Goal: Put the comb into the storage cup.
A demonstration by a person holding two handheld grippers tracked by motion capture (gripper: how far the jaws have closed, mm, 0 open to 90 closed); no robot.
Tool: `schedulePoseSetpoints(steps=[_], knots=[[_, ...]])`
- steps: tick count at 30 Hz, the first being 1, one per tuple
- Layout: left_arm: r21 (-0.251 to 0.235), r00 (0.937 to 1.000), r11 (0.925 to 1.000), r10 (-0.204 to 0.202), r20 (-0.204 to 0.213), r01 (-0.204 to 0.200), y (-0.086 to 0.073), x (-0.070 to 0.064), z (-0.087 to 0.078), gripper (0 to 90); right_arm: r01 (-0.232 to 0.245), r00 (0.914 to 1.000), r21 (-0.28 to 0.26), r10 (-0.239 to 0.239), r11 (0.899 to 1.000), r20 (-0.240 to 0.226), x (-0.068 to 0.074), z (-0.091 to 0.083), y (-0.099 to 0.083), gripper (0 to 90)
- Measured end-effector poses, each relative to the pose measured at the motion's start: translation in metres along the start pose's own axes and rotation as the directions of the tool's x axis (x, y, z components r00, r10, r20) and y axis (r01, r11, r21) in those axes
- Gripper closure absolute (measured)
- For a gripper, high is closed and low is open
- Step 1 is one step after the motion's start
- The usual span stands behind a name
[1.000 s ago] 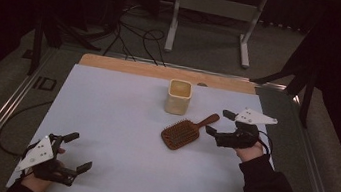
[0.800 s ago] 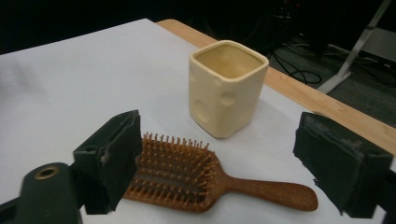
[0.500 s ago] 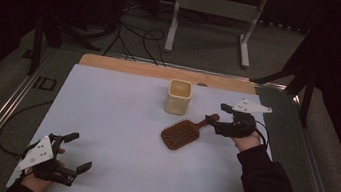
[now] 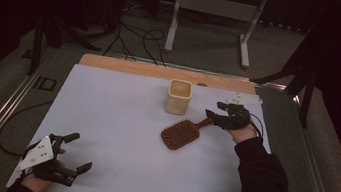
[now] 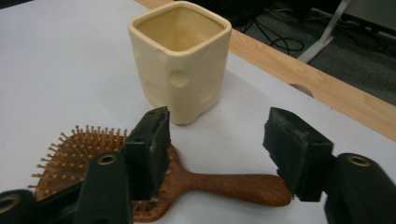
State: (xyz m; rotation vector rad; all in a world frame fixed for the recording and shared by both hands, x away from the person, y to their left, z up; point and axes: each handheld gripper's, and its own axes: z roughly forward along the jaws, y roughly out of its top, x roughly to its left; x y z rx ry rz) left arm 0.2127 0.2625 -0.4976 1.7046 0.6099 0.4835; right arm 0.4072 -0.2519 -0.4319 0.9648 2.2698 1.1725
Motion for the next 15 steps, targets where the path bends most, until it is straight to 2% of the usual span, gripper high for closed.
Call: schedulePoseSetpoints(steps=[3, 6, 8, 10, 15], knots=[[0.001, 1.0000, 1.0000, 0.003, 0.001, -0.003, 0.000, 0.000, 0.000, 0.1, 0.001, 1.0000, 0.010, -0.001, 1.000, 0.008, -0.002, 0.004, 0.000, 47.3], [-0.001, 1.0000, 1.0000, 0.001, 0.001, -0.001, 0.000, 0.000, 0.000, 0.1, -0.007, 0.9996, 0.034, 0.006, 0.999, 0.029, -0.006, 0.012, -0.001, 57.0], [-0.003, 1.0000, 1.0000, 0.000, 0.003, 0.000, 0.000, 0.000, 0.000, 0.1, -0.007, 0.9994, 0.042, 0.006, 0.999, 0.034, -0.006, 0.014, -0.001, 58.9], [-0.002, 1.0000, 1.0000, 0.002, 0.004, -0.002, 0.000, 0.000, 0.000, 0.1, -0.001, 0.9989, 0.064, -0.002, 0.998, 0.047, -0.009, 0.019, -0.002, 66.6], [-0.002, 1.0000, 1.0000, -0.001, 0.007, 0.001, 0.000, 0.000, 0.001, 0.1, 0.011, 0.9972, 0.095, -0.018, 0.995, 0.072, -0.011, 0.028, -0.003, 72.9]])
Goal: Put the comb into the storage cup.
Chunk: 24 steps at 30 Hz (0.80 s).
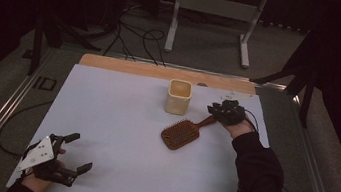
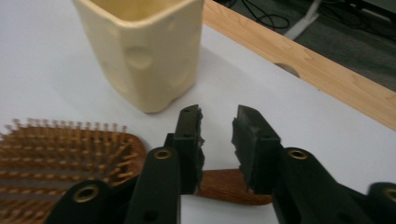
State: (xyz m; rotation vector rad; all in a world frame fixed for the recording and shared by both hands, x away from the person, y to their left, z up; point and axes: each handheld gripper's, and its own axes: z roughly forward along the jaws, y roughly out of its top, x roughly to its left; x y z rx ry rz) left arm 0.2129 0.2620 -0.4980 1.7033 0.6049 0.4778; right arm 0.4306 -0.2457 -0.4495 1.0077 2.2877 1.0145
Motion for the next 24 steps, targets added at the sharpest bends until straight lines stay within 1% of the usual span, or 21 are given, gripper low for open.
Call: schedulePoseSetpoints(steps=[3, 4, 6, 7, 9, 10, 12, 13, 14, 15, 16, 17, 21, 24], knots=[[-0.002, 1.0000, 1.0000, -0.002, 0.000, 0.002, 0.000, 0.000, 0.000, 0.1, -0.002, 0.9999, 0.016, 0.002, 1.000, 0.014, -0.001, 0.006, -0.001, 78.2], [-0.003, 1.0000, 1.0000, -0.003, 0.000, 0.003, 0.000, 0.000, 0.000, 0.1, 0.002, 0.9998, 0.030, -0.003, 1.000, 0.021, -0.002, 0.010, -0.002, 80.4], [-0.002, 1.0000, 1.0000, -0.001, 0.002, 0.001, 0.000, 0.000, 0.000, 0.1, -0.002, 0.9997, 0.036, 0.001, 0.999, 0.024, -0.003, 0.012, -0.003, 82.2], [-0.003, 1.0000, 1.0000, -0.002, 0.002, 0.002, 0.000, 0.000, 0.000, 0.1, -0.001, 0.9996, 0.052, 0.000, 0.999, 0.027, -0.004, 0.017, -0.004, 85.9], [-0.003, 1.0000, 1.0000, -0.001, 0.002, 0.001, 0.000, 0.000, 0.000, 0.1, -0.001, 0.9996, 0.052, 0.000, 0.999, 0.027, -0.004, 0.017, -0.004, 85.9], [-0.004, 1.0000, 1.0000, -0.003, 0.001, 0.003, 0.000, 0.000, 0.000, 0.1, 0.001, 0.9996, 0.085, -0.003, 0.996, 0.030, -0.005, 0.024, -0.005, 89.8], [-0.003, 1.0000, 1.0000, -0.004, 0.002, 0.004, -0.001, 0.001, 0.000, 0.1, 0.002, 0.9996, 0.101, -0.005, 0.995, 0.029, -0.005, 0.029, -0.006, 90.0], [-0.003, 1.0000, 1.0000, -0.004, 0.002, 0.004, -0.001, 0.001, 0.000, 0.1, 0.002, 0.9996, 0.101, -0.005, 0.995, 0.029, -0.005, 0.029, -0.006, 90.0], [-0.003, 1.0000, 1.0000, -0.005, 0.002, 0.005, -0.001, 0.001, 0.000, 0.1, 0.003, 0.9996, 0.115, -0.006, 0.993, 0.029, -0.005, 0.033, -0.006, 90.0], [-0.003, 1.0000, 1.0000, -0.005, 0.002, 0.005, -0.001, 0.001, 0.000, 0.1, 0.003, 0.9996, 0.115, -0.006, 0.993, 0.029, -0.005, 0.033, -0.006, 90.0], [-0.003, 1.0000, 1.0000, -0.005, 0.002, 0.005, -0.001, 0.001, 0.000, 0.1, 0.008, 0.9996, 0.128, -0.011, 0.992, 0.025, -0.005, 0.037, -0.006, 90.0], [-0.004, 1.0000, 1.0000, -0.006, 0.002, 0.006, -0.001, 0.001, 0.000, 0.1, 0.008, 0.9996, 0.128, -0.011, 0.992, 0.025, -0.005, 0.037, -0.006, 90.0], [-0.005, 1.0000, 1.0000, -0.007, 0.003, 0.007, -0.001, 0.001, 0.000, 0.1, 0.018, 0.9996, 0.163, -0.022, 0.987, 0.018, -0.003, 0.047, -0.009, 90.0], [-0.006, 1.0000, 1.0000, -0.007, 0.003, 0.007, -0.001, 0.001, 0.000, 0.1, 0.018, 0.9996, 0.171, -0.022, 0.985, 0.016, -0.002, 0.051, -0.010, 90.0]])
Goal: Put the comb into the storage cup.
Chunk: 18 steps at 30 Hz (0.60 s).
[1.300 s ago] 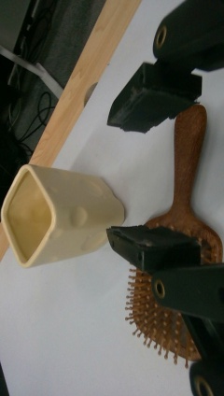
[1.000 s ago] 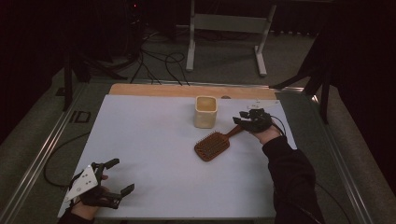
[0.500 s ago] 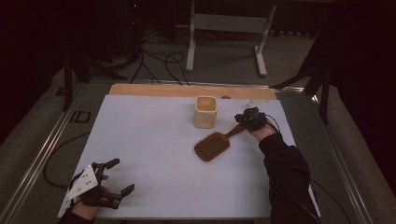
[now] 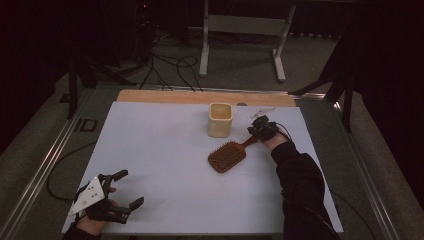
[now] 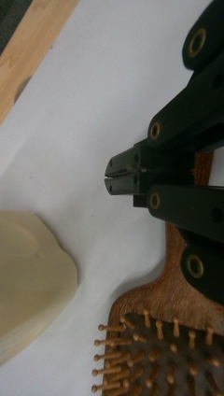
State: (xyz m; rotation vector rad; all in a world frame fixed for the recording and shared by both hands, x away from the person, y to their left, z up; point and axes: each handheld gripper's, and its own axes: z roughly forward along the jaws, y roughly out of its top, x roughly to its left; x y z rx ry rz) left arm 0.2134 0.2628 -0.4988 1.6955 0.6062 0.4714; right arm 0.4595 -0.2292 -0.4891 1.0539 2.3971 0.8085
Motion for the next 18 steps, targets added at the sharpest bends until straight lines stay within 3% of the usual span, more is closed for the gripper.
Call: schedulePoseSetpoints(steps=[18], knots=[[0.003, 1.0000, 1.0000, 0.003, 0.000, -0.003, 0.0000, -0.0003, 0.0000, 0.1, 0.024, 0.9994, 0.054, -0.023, 0.998, -0.028, 0.0040, 0.0111, -0.0081, 90.0]])
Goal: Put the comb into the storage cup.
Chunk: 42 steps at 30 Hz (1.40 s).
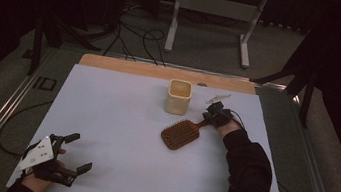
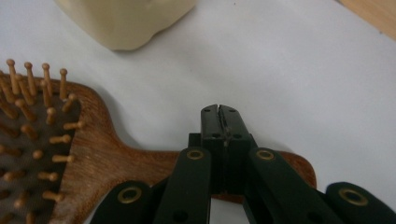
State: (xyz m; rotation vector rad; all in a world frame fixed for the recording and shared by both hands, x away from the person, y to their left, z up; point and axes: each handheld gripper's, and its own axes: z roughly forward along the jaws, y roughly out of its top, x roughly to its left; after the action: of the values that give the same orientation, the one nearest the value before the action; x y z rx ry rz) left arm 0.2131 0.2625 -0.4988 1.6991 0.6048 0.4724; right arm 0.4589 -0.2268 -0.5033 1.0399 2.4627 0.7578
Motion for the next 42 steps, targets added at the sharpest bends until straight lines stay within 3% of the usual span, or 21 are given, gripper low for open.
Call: schedulePoseSetpoints(steps=[10, 22, 37, 42], knots=[[0.001, 1.0000, 1.0000, 0.004, -0.001, -0.004, 0.000, 0.000, 0.000, 0.1, 0.012, 0.9998, 0.021, -0.012, 1.000, -0.018, 0.007, 0.003, -0.007, 90.0], [0.002, 1.0000, 1.0000, 0.005, -0.001, -0.005, 0.001, -0.001, 0.000, 0.1, 0.084, 0.9953, 0.051, -0.082, 0.995, -0.051, 0.017, -0.019, -0.023, 90.0], [0.002, 0.9999, 0.9999, 0.010, -0.003, -0.010, 0.001, -0.001, 0.000, 0.1, 0.104, 0.9927, 0.041, -0.101, 0.994, -0.066, 0.034, -0.038, -0.042, 90.0], [0.003, 0.9999, 0.9999, 0.011, -0.003, -0.011, 0.001, -0.001, 0.000, 0.1, 0.083, 0.9938, 0.023, -0.082, 0.996, -0.075, 0.035, -0.044, -0.049, 90.0]])
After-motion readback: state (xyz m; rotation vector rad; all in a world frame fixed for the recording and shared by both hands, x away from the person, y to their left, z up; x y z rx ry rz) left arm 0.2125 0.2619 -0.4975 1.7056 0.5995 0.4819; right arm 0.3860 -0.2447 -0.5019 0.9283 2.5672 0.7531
